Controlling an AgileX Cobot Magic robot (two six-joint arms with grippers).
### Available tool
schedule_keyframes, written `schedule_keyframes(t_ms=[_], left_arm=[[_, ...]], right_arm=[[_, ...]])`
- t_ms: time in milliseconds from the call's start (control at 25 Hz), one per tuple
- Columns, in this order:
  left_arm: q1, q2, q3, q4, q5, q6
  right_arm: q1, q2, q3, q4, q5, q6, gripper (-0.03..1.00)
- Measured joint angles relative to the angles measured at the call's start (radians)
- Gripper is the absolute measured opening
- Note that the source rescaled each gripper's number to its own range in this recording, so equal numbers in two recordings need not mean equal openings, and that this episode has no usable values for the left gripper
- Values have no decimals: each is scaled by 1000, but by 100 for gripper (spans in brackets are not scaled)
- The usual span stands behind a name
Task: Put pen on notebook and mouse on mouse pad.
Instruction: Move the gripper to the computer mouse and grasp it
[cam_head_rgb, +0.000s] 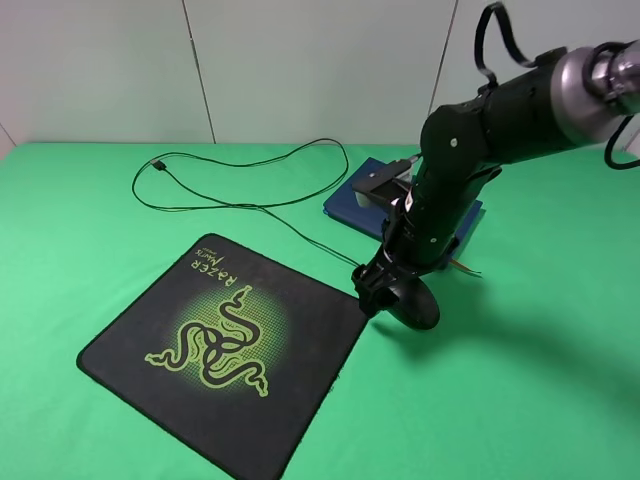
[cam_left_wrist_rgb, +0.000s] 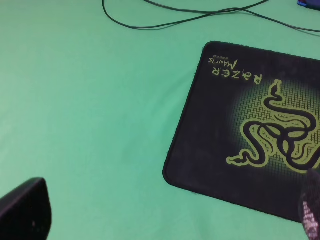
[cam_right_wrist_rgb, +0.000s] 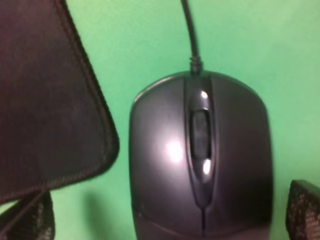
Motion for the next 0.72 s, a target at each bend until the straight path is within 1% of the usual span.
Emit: schedule_keyframes(t_ms=[200,440,480,520,560,640,680,720], left_arm=[[0,0,0,0,0,0],[0,0,0,0,0,0],[0,0,0,0,0,0],[0,0,0,0,0,0],[0,0,0,0,0,0],[0,0,0,0,0,0],[0,0,0,0,0,0],[0,0,0,0,0,0]], right_arm=[[0,39,0,11,-29,-12,100],[0,51,0,11,-32,-12,100],[0,51,0,11,-32,-12,98],[0,51,0,11,-32,-12,93],[0,51,0,11,-32,-12,84],[0,51,0,9,-32,-12,61],[0,51,0,7,-32,-10,58],[0,51,0,6,-32,-10,59]])
